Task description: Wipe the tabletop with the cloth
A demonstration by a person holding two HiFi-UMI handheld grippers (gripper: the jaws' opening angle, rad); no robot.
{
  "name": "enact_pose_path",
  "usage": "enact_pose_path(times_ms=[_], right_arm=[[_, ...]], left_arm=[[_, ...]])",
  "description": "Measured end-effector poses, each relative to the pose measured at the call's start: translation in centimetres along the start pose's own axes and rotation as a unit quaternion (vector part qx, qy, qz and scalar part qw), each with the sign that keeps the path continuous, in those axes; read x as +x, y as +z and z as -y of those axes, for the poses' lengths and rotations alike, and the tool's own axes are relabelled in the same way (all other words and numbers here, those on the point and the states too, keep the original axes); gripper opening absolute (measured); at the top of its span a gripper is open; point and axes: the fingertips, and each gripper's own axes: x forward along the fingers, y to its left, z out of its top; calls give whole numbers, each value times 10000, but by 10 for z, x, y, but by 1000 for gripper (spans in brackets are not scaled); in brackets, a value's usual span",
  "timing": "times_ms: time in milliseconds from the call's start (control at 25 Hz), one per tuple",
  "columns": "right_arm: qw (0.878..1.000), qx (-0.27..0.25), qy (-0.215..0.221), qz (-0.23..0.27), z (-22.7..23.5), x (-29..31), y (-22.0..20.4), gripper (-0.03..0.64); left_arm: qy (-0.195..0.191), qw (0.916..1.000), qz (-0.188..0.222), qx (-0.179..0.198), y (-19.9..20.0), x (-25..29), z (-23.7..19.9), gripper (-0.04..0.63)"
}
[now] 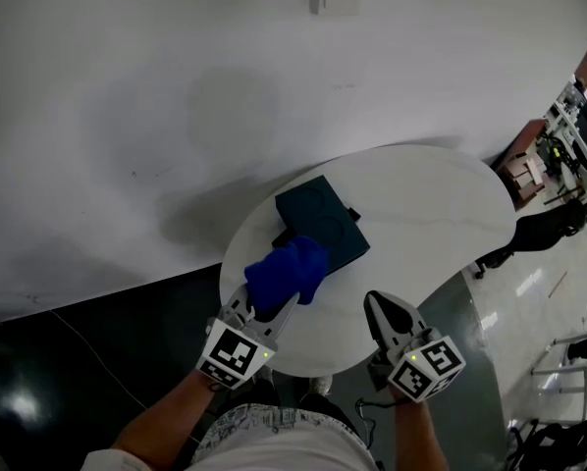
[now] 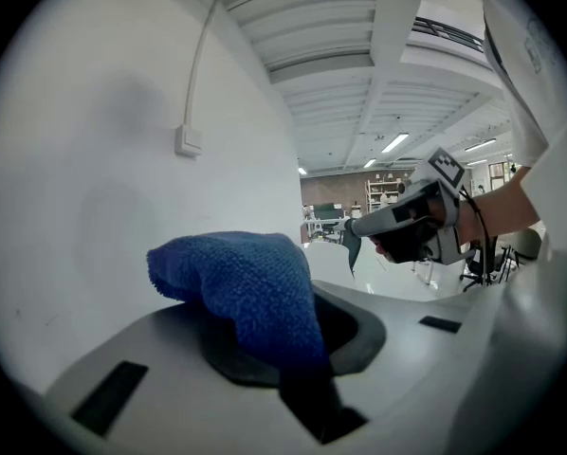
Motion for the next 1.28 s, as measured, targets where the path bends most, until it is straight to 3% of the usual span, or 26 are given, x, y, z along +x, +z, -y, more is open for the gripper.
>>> enact_pose_path(times_ms=[520, 1280], right_arm=[[9998, -134, 152, -36, -18, 11, 9, 6], [9993, -199, 253, -199, -29, 10, -5, 6]], left_arm=[[380, 9992, 55, -125, 0, -28, -26, 72], [519, 9984, 5, -215, -11, -45, -24, 72]])
